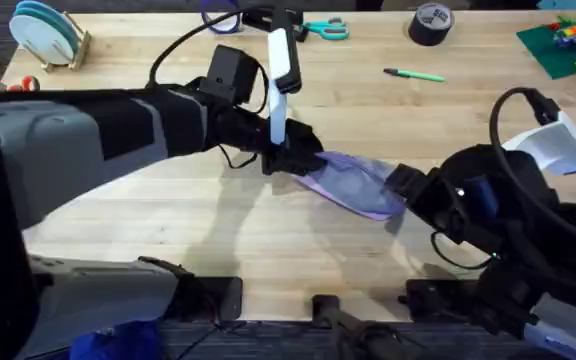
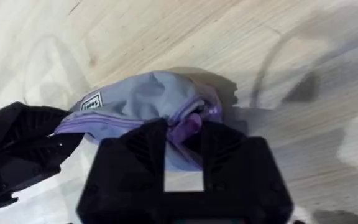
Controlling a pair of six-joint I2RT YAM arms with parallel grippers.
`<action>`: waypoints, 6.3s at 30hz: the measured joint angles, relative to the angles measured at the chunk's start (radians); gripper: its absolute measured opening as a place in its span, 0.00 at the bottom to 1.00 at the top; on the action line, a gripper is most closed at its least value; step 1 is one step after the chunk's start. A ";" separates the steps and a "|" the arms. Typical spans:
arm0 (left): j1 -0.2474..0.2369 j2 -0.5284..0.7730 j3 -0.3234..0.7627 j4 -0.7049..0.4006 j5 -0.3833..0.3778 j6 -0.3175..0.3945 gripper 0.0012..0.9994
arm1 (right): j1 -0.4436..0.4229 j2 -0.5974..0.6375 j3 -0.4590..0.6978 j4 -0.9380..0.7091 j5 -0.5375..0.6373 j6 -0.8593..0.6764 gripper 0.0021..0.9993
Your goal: Unzip the bag, pick up the pens from the table one at a time and place them inside, then zip the bag closed.
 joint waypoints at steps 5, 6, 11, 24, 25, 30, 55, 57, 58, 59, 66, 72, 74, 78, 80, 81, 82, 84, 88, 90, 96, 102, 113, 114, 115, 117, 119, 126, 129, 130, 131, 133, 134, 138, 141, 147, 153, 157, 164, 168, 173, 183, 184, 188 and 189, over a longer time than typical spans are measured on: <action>-0.001 0.000 0.000 -0.001 0.003 0.000 0.04 | 0.000 0.000 0.000 0.005 0.000 -0.011 0.11; -0.001 0.000 0.000 -0.001 0.003 0.000 0.04 | 0.000 0.000 0.000 0.007 -0.001 -0.011 0.07; -0.001 0.000 0.000 -0.001 0.004 0.000 0.04 | 0.000 0.000 0.001 0.007 -0.003 -0.019 0.03; 0.000 0.000 0.000 0.000 0.006 0.000 0.04 | -0.003 0.006 0.099 -0.039 0.000 -0.236 0.03; 0.000 0.000 0.000 0.000 0.006 0.000 0.04 | -0.004 0.009 0.104 -0.042 -0.001 -0.248 0.03; 0.000 0.000 0.000 0.000 0.006 0.000 0.04 | -0.005 0.011 0.122 -0.051 -0.007 -0.286 0.03; -0.001 0.000 0.000 0.000 0.029 0.000 0.04 | -0.008 0.036 0.244 -0.155 -0.040 -0.514 0.03; -0.003 0.000 0.000 0.000 0.028 0.000 0.04 | -0.008 0.061 0.248 -0.155 -0.037 -0.519 0.03; -0.003 0.000 0.000 0.000 0.028 0.000 0.04 | -0.008 0.078 0.252 -0.155 -0.036 -0.521 0.03; -0.003 0.000 0.000 0.000 0.027 0.000 0.04 | -0.008 0.094 0.257 -0.154 -0.033 -0.522 0.03; -0.004 0.000 0.000 0.000 0.027 0.000 0.04 | -0.009 0.211 0.274 -0.111 -0.029 -0.529 0.03; -0.003 0.000 0.000 0.000 0.017 0.000 0.04 | -0.013 0.279 0.274 -0.040 -0.033 -0.532 0.03; -0.003 0.000 0.000 0.000 0.016 0.000 0.04 | -0.013 0.297 0.274 -0.016 -0.046 -0.532 0.03; -0.003 0.000 0.000 0.000 0.016 0.000 0.04 | -0.013 0.325 0.274 0.008 -0.054 -0.532 0.03; -0.003 0.000 0.000 0.000 0.013 0.000 0.04 | -0.013 0.328 0.274 0.028 -0.056 -0.532 0.03; -0.002 0.000 0.000 0.000 0.010 0.000 0.04 | -0.013 0.328 0.274 0.041 -0.059 -0.532 0.03; -0.001 0.000 0.000 0.000 0.008 0.000 0.04 | -0.014 0.328 0.274 0.051 -0.060 -0.532 0.03; 0.000 0.000 0.000 0.000 0.007 0.000 0.04 | -0.015 0.328 0.274 0.060 -0.063 -0.532 0.03; 0.000 0.000 0.000 0.000 0.006 0.000 0.04 | -0.015 0.328 0.274 0.064 -0.068 -0.532 0.03; 0.000 0.000 0.000 0.000 0.006 0.000 0.04 | -0.015 0.328 0.274 0.066 -0.069 -0.532 0.03; 0.001 0.000 0.000 0.000 0.005 0.000 0.04 | -0.030 0.328 0.274 0.101 -0.071 -0.532 0.03; 0.002 0.000 0.000 0.003 0.005 0.000 0.04 | -0.073 0.328 0.274 0.125 -0.081 -0.532 0.03; 0.002 0.000 0.000 0.005 0.009 0.000 0.04 | -0.145 0.328 0.279 0.136 -0.119 -0.535 0.03; 0.002 0.000 0.000 0.005 0.009 0.000 0.04 | -0.145 0.328 0.284 0.133 -0.119 -0.537 0.03; 0.002 0.000 0.000 0.005 0.009 0.000 0.04 | -0.145 0.328 0.289 0.131 -0.118 -0.540 0.03; 0.002 0.000 0.000 0.004 0.011 0.000 0.04 | -0.146 0.328 0.292 0.130 -0.119 -0.548 0.03; 0.002 0.000 0.000 0.004 0.013 -0.001 0.04 | -0.148 0.328 0.292 0.128 -0.125 -0.551 0.03; 0.002 0.000 0.000 0.003 0.014 0.000 0.04 | -0.150 0.366 0.306 0.117 -0.163 -0.551 0.03; 0.002 0.000 0.000 0.000 0.015 0.000 0.04 | -0.150 0.400 0.309 0.120 -0.185 -0.551 0.03; 0.002 0.000 0.000 0.000 0.014 0.000 0.04 | -0.150 0.414 0.311 0.126 -0.190 -0.551 0.03; 0.002 0.000 0.000 0.000 0.014 0.000 0.04 | -0.150 0.426 0.311 0.134 -0.195 -0.551 0.03; 0.002 0.000 0.000 0.000 0.012 -0.001 0.04 | -0.146 0.445 0.311 0.155 -0.197 -0.551 0.03; 0.002 0.000 0.000 0.000 0.010 -0.001 0.04 | -0.141 0.453 0.311 0.170 -0.197 -0.551 0.03; 0.003 0.000 0.000 -0.004 0.003 -0.001 0.04 | -0.121 0.477 0.311 0.220 -0.195 -0.551 0.03; 0.004 0.000 0.000 -0.007 0.002 -0.001 0.04 | -0.102 0.486 0.311 0.227 -0.186 -0.551 0.03; 0.004 0.000 0.000 -0.008 0.002 -0.001 0.04 | -0.089 0.487 0.311 0.228 -0.178 -0.551 0.03; 0.004 0.000 0.000 -0.007 0.003 -0.001 0.04 | -0.089 0.487 0.311 0.229 -0.178 -0.552 0.03; 0.005 0.000 0.000 -0.007 0.006 -0.001 0.04 | -0.089 0.487 0.311 0.229 -0.178 -0.551 0.03; 0.022 0.000 0.000 -0.007 0.026 -0.001 0.04 | -0.111 0.486 0.311 0.239 -0.195 -0.551 0.03; 0.027 0.000 0.000 -0.007 0.035 0.000 0.04 | -0.129 0.473 0.312 0.234 -0.210 -0.551 0.03; 0.032 0.000 0.000 -0.007 0.056 0.000 0.04 | -0.170 0.404 0.312 0.173 -0.233 -0.551 0.03; 0.031 0.000 0.000 -0.003 0.089 0.000 0.04 | -0.219 0.308 0.312 0.120 -0.227 -0.562 0.03; 0.031 0.000 0.000 -0.003 0.089 0.000 0.04 | -0.219 0.308 0.312 0.118 -0.227 -0.563 0.03; 0.031 0.000 0.000 -0.003 0.090 0.000 0.04 | -0.219 0.308 0.312 0.104 -0.227 -0.566 0.03; 0.031 0.000 0.000 -0.003 0.090 -0.001 0.04 | -0.219 0.308 0.312 0.101 -0.227 -0.566 0.03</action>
